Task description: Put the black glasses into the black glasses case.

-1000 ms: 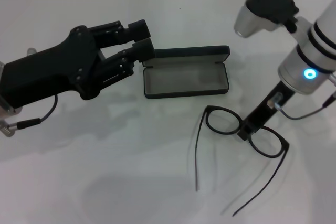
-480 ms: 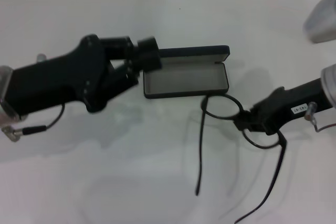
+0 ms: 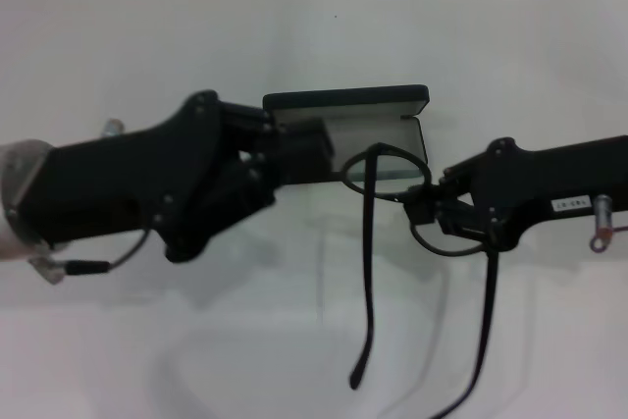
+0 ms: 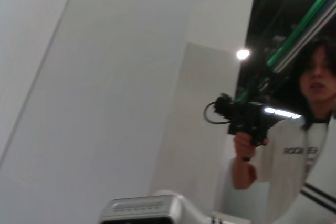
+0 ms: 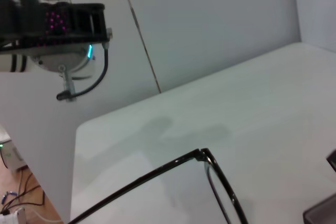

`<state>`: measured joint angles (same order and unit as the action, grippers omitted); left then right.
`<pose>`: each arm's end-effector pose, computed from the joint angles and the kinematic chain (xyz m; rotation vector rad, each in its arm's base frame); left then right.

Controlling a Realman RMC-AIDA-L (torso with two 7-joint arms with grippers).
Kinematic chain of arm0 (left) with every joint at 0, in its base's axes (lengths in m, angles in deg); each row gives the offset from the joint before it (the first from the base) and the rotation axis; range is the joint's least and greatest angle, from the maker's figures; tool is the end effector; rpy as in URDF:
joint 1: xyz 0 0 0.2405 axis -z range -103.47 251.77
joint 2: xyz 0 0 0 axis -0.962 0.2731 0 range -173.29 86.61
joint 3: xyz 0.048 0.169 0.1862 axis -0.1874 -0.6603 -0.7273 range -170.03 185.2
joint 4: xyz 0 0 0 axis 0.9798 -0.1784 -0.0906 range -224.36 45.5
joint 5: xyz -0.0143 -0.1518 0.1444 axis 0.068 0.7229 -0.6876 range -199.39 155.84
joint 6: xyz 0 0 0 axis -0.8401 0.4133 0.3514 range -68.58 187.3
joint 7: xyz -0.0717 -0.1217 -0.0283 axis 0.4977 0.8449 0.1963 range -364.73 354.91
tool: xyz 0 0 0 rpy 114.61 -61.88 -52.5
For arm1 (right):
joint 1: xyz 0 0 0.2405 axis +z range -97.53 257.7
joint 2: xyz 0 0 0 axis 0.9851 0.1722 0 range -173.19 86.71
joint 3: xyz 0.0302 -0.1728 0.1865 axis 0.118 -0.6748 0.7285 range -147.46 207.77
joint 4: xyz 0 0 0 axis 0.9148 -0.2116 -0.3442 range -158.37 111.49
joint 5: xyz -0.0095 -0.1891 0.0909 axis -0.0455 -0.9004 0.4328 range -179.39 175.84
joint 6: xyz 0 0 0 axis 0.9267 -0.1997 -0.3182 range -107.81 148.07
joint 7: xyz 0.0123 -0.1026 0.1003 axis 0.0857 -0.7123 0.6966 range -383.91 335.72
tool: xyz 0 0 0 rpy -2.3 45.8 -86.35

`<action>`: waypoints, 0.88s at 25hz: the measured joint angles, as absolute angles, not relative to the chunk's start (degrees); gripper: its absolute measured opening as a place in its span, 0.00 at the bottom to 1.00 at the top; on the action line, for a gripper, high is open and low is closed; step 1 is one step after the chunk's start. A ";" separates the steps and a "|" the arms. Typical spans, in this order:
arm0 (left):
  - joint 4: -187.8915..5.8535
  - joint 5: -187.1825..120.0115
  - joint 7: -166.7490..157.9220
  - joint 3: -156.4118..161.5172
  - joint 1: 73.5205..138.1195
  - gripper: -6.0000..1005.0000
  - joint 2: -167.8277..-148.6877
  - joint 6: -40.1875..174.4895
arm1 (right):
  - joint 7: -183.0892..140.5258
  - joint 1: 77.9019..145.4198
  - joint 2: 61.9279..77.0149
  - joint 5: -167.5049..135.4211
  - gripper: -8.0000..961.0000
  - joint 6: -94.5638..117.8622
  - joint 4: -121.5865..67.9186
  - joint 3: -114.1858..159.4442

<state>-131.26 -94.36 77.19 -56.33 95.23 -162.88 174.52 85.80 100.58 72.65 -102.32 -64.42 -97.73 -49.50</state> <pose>-0.1901 0.2554 0.0243 2.5527 0.3083 1.5477 0.1660 0.3078 0.0001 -2.9909 0.4877 0.4868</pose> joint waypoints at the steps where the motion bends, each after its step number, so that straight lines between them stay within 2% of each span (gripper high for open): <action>1: -130.28 -94.35 76.77 -57.12 95.83 0.08 -162.96 174.59 | 84.80 101.04 72.69 -101.48 0.12 -64.19 -96.87 -49.51; 11: -123.01 -94.71 68.99 -60.28 98.85 0.07 -163.04 174.20 | 75.80 105.42 72.53 -88.78 0.12 -63.59 -89.72 -47.59; 22: -121.92 -94.84 65.38 -59.98 98.41 0.07 -163.04 171.83 | 72.98 107.50 72.55 -83.98 0.12 -65.27 -85.92 -47.03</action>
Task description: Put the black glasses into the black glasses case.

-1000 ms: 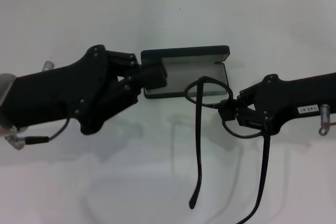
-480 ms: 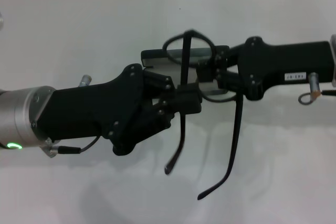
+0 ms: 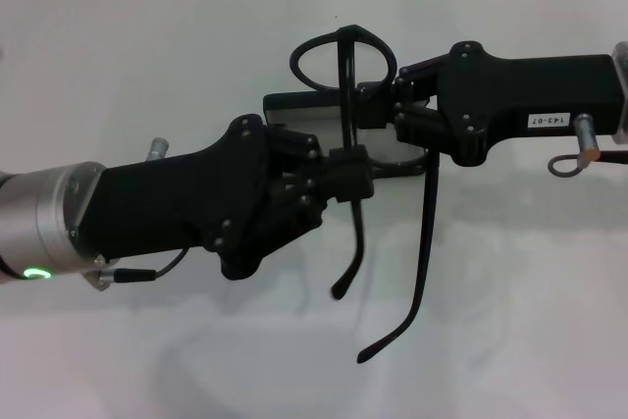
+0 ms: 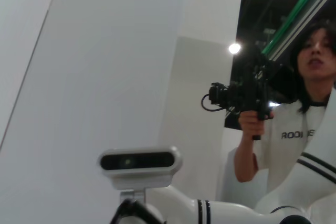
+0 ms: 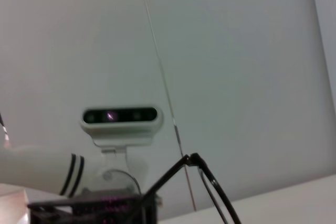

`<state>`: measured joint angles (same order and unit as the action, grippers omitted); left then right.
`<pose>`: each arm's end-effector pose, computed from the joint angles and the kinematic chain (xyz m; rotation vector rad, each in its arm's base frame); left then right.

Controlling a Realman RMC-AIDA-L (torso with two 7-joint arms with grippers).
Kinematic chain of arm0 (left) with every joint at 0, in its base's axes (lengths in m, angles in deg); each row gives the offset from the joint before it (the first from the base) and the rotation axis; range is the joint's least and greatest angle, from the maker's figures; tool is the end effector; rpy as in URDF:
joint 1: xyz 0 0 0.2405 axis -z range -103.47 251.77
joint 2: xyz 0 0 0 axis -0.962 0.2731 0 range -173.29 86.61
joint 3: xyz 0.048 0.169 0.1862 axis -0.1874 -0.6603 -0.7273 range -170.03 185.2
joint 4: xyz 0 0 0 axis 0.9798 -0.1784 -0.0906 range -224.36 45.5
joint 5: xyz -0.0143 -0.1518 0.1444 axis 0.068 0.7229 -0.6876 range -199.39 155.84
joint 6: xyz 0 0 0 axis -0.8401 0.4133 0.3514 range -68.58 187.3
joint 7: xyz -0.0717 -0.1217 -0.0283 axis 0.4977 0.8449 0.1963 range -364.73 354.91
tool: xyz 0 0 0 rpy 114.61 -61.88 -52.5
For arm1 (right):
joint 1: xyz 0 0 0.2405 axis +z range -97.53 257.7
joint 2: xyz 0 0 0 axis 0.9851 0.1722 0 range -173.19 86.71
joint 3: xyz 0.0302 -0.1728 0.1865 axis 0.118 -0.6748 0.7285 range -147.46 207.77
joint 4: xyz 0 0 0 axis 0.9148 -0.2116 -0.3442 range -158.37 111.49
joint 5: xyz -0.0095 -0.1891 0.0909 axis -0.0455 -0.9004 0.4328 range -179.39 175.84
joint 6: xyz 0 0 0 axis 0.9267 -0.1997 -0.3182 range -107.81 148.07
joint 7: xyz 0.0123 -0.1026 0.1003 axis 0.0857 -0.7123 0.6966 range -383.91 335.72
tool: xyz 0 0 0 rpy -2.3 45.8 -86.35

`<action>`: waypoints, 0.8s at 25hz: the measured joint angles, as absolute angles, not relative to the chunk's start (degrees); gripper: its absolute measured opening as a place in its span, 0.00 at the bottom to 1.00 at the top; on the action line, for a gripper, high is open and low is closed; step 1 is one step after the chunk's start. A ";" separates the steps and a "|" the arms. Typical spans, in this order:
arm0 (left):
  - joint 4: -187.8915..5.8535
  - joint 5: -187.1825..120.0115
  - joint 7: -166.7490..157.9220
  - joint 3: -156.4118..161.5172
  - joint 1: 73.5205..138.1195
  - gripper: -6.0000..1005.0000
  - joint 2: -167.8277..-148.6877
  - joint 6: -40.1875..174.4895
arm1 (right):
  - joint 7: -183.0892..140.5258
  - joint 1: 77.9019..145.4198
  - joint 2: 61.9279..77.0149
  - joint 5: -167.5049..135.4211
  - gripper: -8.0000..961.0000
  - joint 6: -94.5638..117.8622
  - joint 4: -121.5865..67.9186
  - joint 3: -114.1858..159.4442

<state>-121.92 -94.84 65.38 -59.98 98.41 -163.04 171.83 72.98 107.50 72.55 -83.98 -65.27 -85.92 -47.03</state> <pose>-0.1926 0.2576 -0.0046 2.5966 0.2489 1.5557 0.1299 0.3287 0.0082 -2.9405 0.3023 0.9723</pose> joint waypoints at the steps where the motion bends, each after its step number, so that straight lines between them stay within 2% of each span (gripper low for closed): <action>1: -121.90 -94.85 65.27 -59.98 98.36 0.07 -163.06 171.44 | 72.94 107.51 72.52 -83.64 0.12 -65.53 -85.84 -47.00; 20: -119.66 -93.21 62.19 -60.04 99.11 0.07 -163.14 168.05 | 72.71 107.53 72.68 -82.64 0.12 -67.12 -84.64 -47.15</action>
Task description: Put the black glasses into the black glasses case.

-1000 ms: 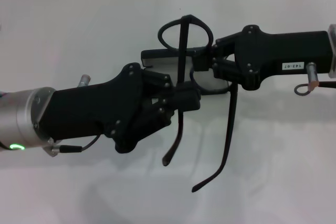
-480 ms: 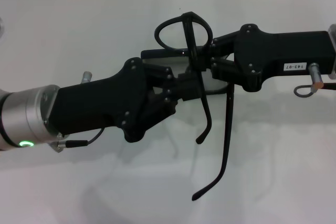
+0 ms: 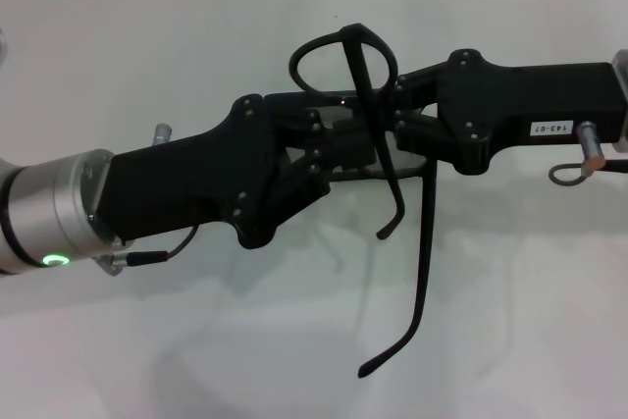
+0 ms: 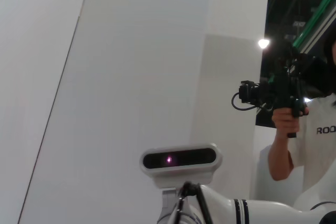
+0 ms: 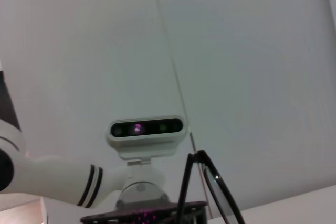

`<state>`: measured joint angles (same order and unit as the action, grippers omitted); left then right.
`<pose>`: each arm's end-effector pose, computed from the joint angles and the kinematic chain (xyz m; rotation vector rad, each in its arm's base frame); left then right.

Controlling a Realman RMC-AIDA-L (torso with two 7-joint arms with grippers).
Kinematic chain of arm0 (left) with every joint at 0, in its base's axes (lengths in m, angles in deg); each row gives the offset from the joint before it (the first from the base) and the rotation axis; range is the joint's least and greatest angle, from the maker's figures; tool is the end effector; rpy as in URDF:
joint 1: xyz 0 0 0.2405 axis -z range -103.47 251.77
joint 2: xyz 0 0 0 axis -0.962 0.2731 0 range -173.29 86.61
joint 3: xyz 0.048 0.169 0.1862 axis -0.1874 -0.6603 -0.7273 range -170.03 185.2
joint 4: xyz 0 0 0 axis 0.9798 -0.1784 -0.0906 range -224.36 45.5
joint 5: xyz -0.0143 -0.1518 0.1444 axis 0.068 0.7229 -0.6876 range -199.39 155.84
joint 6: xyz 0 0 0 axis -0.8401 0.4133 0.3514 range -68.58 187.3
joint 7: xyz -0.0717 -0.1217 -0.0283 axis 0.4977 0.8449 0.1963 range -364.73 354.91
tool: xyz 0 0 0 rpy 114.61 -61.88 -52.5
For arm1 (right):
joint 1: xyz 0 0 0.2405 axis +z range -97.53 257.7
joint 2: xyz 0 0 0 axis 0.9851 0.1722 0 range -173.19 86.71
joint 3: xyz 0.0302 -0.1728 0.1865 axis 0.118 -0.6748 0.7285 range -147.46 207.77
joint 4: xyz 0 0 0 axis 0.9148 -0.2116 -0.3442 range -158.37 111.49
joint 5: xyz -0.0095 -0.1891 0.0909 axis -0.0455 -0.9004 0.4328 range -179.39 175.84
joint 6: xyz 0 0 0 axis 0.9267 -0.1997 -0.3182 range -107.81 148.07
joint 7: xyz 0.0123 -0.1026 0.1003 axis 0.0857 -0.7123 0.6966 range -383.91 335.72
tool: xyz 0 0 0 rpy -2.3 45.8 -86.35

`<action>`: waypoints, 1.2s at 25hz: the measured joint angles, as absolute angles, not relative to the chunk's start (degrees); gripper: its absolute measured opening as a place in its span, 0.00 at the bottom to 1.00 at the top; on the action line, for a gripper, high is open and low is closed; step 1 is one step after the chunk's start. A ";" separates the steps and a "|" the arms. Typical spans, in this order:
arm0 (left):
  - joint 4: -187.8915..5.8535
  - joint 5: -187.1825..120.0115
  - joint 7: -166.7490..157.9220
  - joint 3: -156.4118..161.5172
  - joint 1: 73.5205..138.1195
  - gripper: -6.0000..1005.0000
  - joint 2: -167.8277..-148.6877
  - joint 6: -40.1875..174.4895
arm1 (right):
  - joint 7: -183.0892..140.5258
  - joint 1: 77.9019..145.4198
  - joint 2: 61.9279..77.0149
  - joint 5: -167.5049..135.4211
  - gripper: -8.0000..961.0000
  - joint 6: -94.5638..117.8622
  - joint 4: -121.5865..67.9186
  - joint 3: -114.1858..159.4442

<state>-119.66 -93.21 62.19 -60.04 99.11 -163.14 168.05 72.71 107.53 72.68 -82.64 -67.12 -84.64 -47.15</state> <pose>-0.1946 0.2674 -0.0104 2.6659 0.2690 1.5987 0.1303 0.3240 0.0068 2.9495 -0.3157 -1.0125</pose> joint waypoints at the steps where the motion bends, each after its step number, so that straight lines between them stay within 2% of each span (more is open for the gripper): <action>1: -119.66 -93.03 62.19 -60.16 99.11 0.07 -163.14 168.35 | 72.59 107.52 72.67 -82.63 0.12 -66.99 -84.35 -46.97; 17: -116.82 -92.63 60.70 -59.88 99.82 0.07 -163.20 165.77 | 70.59 111.22 72.68 -80.32 0.12 -67.35 -79.84 -47.03; 30: -116.67 -92.04 60.57 -60.19 99.68 0.07 -163.22 165.23 | 69.31 111.44 72.62 -80.43 0.12 -67.31 -78.68 -46.85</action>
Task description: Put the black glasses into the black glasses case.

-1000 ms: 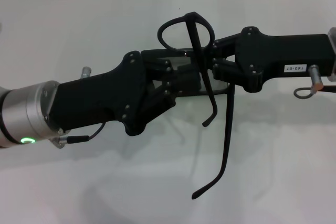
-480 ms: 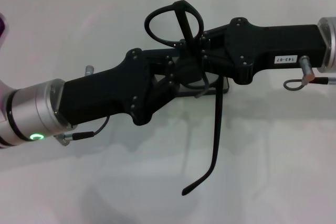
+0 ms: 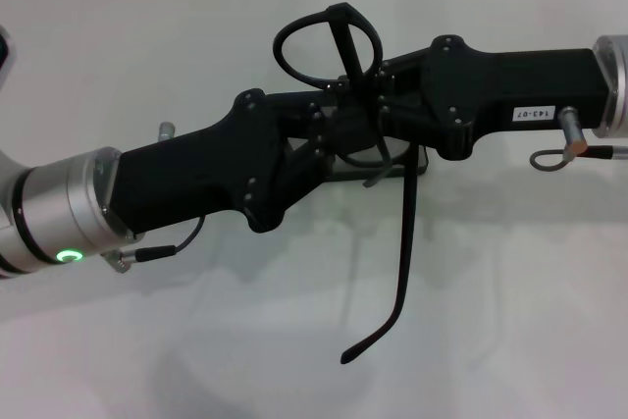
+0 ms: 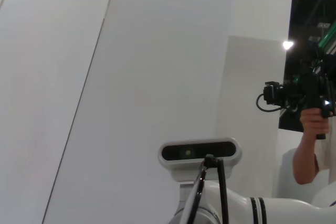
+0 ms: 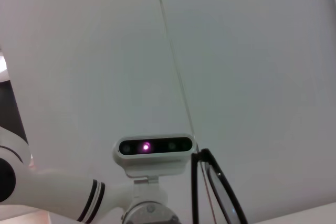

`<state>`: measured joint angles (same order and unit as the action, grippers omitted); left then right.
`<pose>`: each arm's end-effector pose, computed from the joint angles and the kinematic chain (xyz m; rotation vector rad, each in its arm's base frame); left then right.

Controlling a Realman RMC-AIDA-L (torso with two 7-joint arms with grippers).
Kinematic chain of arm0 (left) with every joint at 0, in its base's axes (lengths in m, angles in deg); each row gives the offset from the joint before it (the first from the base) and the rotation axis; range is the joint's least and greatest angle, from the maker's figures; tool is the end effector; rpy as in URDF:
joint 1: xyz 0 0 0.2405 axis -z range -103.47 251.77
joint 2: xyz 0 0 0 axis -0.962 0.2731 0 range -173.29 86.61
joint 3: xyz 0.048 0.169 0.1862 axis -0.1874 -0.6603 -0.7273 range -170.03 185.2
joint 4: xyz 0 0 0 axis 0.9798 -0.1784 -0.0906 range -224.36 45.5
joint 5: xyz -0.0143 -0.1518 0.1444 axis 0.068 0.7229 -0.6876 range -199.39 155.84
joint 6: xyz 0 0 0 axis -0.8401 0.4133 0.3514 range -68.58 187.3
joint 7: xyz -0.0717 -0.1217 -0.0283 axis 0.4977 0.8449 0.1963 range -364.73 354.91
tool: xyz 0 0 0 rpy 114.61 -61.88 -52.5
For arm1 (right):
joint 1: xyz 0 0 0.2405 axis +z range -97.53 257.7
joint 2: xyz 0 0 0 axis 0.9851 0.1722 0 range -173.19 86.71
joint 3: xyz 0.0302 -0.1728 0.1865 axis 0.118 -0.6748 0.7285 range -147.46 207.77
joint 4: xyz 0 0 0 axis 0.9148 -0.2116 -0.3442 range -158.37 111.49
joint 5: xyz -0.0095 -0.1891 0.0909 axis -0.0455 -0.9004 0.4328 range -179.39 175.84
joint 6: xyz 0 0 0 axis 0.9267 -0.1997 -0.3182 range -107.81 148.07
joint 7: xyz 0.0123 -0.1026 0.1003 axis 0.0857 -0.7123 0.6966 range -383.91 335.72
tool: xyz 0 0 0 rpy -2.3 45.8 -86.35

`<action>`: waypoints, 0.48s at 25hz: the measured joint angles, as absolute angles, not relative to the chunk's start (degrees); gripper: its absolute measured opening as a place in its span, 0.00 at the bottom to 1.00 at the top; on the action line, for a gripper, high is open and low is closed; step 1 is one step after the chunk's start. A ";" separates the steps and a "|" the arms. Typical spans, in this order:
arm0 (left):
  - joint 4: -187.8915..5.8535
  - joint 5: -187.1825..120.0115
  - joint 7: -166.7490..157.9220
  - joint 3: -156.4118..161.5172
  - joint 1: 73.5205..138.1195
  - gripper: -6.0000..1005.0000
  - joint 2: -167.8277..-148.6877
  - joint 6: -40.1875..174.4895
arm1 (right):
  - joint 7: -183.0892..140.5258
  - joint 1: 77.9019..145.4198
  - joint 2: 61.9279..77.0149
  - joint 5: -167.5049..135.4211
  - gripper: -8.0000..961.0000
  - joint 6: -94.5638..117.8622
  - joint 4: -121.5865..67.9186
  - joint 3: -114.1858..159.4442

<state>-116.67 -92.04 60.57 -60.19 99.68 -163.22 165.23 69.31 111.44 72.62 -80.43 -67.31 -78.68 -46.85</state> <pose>-0.1993 0.2727 -0.0174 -2.6562 -0.3319 -1.5904 0.1239 0.3340 0.0007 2.9177 -0.2871 -1.0576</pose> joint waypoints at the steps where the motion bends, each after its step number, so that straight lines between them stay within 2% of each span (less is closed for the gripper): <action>1: -116.67 -92.05 60.55 -60.22 99.66 0.07 -163.22 165.22 | 69.24 111.44 72.62 -80.35 0.12 -67.35 -78.56 -46.76; 12: -116.67 -91.62 58.49 -59.95 98.62 0.07 -162.93 167.29 | 69.00 110.40 72.34 -78.09 0.12 -75.21 -78.13 -38.34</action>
